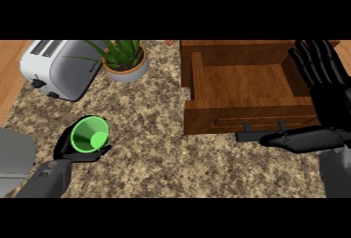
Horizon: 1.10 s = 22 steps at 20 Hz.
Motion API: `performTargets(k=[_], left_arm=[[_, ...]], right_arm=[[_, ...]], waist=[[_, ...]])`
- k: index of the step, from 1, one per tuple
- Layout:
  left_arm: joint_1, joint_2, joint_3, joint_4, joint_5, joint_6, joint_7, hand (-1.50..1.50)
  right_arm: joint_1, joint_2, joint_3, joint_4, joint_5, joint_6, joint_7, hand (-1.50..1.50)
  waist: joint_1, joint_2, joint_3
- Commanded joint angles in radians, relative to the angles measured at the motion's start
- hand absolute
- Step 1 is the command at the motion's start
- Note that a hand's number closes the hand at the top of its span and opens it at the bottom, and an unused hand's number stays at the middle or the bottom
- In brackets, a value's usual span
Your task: Pick up the cup, place it into the drawer and close the drawer
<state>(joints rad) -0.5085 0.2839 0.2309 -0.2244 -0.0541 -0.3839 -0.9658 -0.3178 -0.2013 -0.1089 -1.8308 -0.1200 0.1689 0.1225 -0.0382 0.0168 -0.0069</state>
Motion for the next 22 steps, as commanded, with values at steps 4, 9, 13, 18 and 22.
performTargets(k=[4,9,13,18,22], left_arm=[[0.005,-0.041,0.02,-0.055,-0.014,0.193,-0.237,1.5],[-0.053,-0.054,0.097,-0.071,0.084,0.098,-0.196,1.5],[0.013,-0.139,0.159,-0.091,0.128,0.269,-0.287,1.5],[-0.072,-0.159,0.107,-0.17,0.118,0.154,-0.19,1.5],[-0.14,-0.187,0.06,-0.271,0.104,0.204,-0.07,1.5]], right_arm=[[-0.025,-0.009,-0.006,-0.018,-0.02,-0.001,0.046,-1.5],[0.045,-0.021,-0.042,-0.017,-0.041,0.033,-0.023,-1.5],[0.07,-0.017,-0.032,-0.016,-0.02,0.034,-0.042,-1.5],[0.058,-0.041,-0.052,-0.035,-0.045,0.039,0.018,-1.5],[0.074,-0.02,-0.034,-0.008,-0.006,0.036,-0.043,-1.5]], waist=[[-0.001,0.0,0.0],[0.008,-0.006,0.004],[0.015,-0.007,0.004],[0.028,-0.017,0.006],[0.038,-0.019,0.007]])
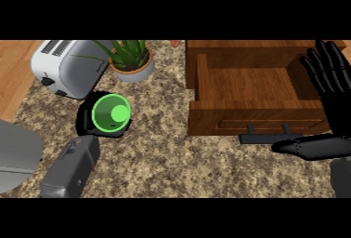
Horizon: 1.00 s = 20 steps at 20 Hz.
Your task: Pick up the cup, place it into the drawer and close the drawer
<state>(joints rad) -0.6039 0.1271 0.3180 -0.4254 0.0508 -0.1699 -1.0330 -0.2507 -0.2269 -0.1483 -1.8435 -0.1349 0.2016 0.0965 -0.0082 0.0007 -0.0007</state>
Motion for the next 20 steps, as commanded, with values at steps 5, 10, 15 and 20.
performTargets(k=[5,10,15,20], left_arm=[[-0.127,-0.072,-0.086,-0.25,0.006,0.008,0.196,1.5],[-0.282,-0.125,-0.163,-0.329,0.04,0.157,0.411,1.5],[-0.436,-0.126,-0.223,-0.364,0.038,0.273,0.578,1.5],[-0.584,-0.127,-0.297,-0.288,0.1,0.401,0.689,1.5]], right_arm=[[-0.035,-0.001,-0.002,-0.021,0.006,-0.028,0.058,-1.5],[0.001,-0.008,-0.015,-0.015,0.009,-0.013,0.028,-1.5],[0.024,0.029,0.001,0.008,0.021,-0.018,-0.034,-1.5],[-0.02,-0.011,-0.014,-0.013,0.008,-0.004,0.017,-1.5]], waist=[[0.022,-0.009,0.002],[0.005,-0.008,0.001],[-0.005,-0.003,0.001],[-0.021,-0.001,0.001]])
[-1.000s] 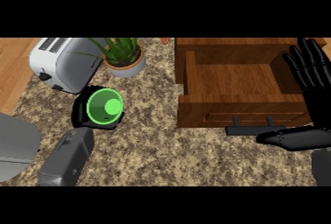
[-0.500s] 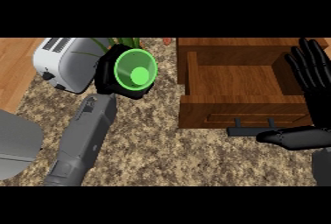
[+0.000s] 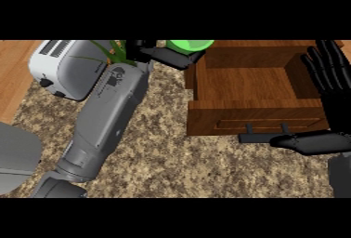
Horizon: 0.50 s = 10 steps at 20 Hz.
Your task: Pick up the cup, place it into the drawer and close the drawer
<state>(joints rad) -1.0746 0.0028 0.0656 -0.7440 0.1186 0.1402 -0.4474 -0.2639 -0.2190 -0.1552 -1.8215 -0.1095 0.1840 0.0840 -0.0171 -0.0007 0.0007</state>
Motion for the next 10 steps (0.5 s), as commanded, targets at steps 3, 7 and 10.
performTargets(k=[3,7,10], left_arm=[[-0.174,-0.003,-0.094,0.126,0.053,0.14,0.169,1.5],[-0.273,-0.003,-0.12,0.306,0.079,0.186,0.163,1.5],[-0.294,-0.003,-0.153,0.39,0.093,0.206,0.179,1.5]], right_arm=[[0.026,0.018,0.004,-0.043,-0.011,-0.007,0.006,-1.5],[-0.055,-0.005,0.003,-0.014,-0.023,0.001,0.044,-1.5],[-0.027,-0.001,0.002,0.004,-0.025,0.025,-0.015,-1.5]], waist=[[-0.022,0.003,0.0],[-0.052,0.016,0.0],[-0.067,0.022,0.001]])
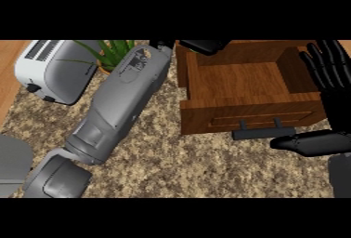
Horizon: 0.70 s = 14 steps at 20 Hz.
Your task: Pick up the cup, place it into the drawer and close the drawer
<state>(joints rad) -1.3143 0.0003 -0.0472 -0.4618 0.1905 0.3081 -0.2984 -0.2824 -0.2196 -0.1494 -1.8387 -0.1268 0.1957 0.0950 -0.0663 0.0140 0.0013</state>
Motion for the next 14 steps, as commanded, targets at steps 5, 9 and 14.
performTargets(k=[5,9,14], left_arm=[[-0.026,0.0,-0.153,0.18,0.063,-0.04,0.054,1.5],[-0.028,0.0,-0.236,0.197,0.069,-0.048,0.088,1.5],[0.013,0.0,-0.278,0.182,0.104,-0.047,0.057,-1.5]], right_arm=[[-0.058,0.005,0.014,0.041,-0.015,0.019,-0.021,-1.5],[-0.066,-0.01,0.02,0.048,-0.021,0.048,-0.027,-1.5],[-0.129,0.009,0.056,0.067,-0.018,0.043,-0.008,-1.5]], waist=[[-0.066,0.021,0.001],[-0.11,0.027,0.002],[-0.137,0.038,0.001]])
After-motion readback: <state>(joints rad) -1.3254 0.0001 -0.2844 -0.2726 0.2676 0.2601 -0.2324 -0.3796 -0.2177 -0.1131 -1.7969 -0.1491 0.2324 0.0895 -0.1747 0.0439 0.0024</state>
